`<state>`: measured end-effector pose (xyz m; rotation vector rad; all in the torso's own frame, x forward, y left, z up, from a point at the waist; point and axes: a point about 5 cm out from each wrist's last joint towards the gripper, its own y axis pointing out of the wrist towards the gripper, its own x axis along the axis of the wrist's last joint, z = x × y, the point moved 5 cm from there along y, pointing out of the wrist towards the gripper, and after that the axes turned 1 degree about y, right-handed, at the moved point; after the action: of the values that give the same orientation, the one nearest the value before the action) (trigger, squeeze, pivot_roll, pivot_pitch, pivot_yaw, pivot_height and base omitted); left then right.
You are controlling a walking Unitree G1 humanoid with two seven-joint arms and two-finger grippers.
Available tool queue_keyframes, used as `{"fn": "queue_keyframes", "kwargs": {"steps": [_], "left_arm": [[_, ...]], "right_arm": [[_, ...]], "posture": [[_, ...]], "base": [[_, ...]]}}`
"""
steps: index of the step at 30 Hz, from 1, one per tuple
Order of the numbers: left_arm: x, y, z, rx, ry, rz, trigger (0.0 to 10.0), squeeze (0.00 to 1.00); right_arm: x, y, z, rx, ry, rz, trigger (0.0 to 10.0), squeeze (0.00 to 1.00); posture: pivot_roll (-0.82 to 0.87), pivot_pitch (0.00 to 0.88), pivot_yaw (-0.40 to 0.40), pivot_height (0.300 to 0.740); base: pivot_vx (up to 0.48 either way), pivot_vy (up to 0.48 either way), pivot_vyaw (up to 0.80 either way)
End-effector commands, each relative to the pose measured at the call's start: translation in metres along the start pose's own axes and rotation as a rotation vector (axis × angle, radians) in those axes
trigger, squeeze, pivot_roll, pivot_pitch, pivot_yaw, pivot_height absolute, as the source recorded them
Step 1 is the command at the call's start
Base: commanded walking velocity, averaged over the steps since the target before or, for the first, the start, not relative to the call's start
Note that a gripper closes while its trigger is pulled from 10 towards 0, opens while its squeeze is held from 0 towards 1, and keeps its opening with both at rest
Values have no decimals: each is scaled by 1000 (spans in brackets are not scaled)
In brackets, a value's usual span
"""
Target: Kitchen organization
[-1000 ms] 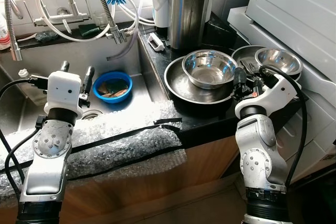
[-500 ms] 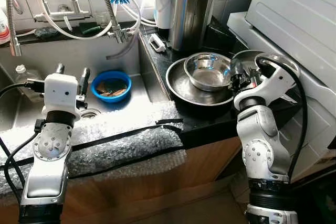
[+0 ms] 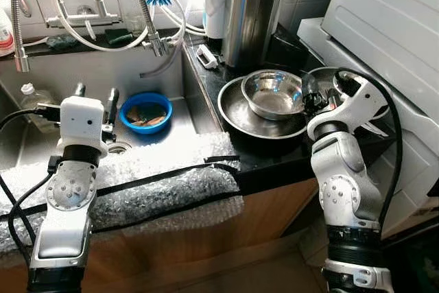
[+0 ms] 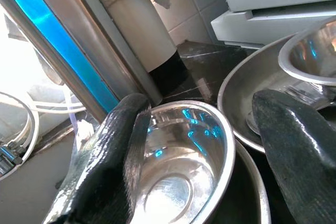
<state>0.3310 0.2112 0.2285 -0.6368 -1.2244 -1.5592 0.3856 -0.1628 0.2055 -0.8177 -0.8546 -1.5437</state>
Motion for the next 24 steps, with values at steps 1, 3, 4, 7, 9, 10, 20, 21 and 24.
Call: {"fn": "queue_keyframes", "kwargs": {"steps": [1,3,4,7,9,10,20,21,24], "left_arm": [[6,2,-1,7,8,-24,10000,0],[6,2,-1,9,8,-25,10000,0],[6,2,-1,9,8,-25,10000,0],[5,1,0,11,10,-23,10000,0],[5,1,1,12,12,-23,10000,0],[5,1,1,13,13,-23,10000,0],[5,1,3,19,16,-25,10000,0],[5,1,3,19,16,-26,10000,0],[6,2,2,15,19,-29,10000,0]], "right_arm": [[0,3,-1,-12,9,19,10000,0],[-1,5,0,-1,-16,38,10000,580],[-1,6,1,5,-19,41,10000,1000],[0,10,2,-5,-15,42,10000,1000],[-1,13,0,-25,-30,61,10000,0],[0,15,0,-30,-17,61,10000,0],[0,20,-5,-74,16,91,10000,0],[-1,21,-5,-76,28,92,10000,0],[-5,20,-8,-87,19,115,10000,0]], "posture": [[-64,0,-66,727],[-63,0,-68,727],[-63,0,-68,727],[-60,0,-71,727],[-60,0,-72,727],[-60,0,-72,727],[-57,0,-73,727],[-59,0,-73,727],[-61,0,-73,727]], "base": [[0,0,0],[0,0,0],[0,0,0],[0,0,0],[0,0,0],[0,0,0],[0,0,0],[0,0,0],[0,0,0]]}}
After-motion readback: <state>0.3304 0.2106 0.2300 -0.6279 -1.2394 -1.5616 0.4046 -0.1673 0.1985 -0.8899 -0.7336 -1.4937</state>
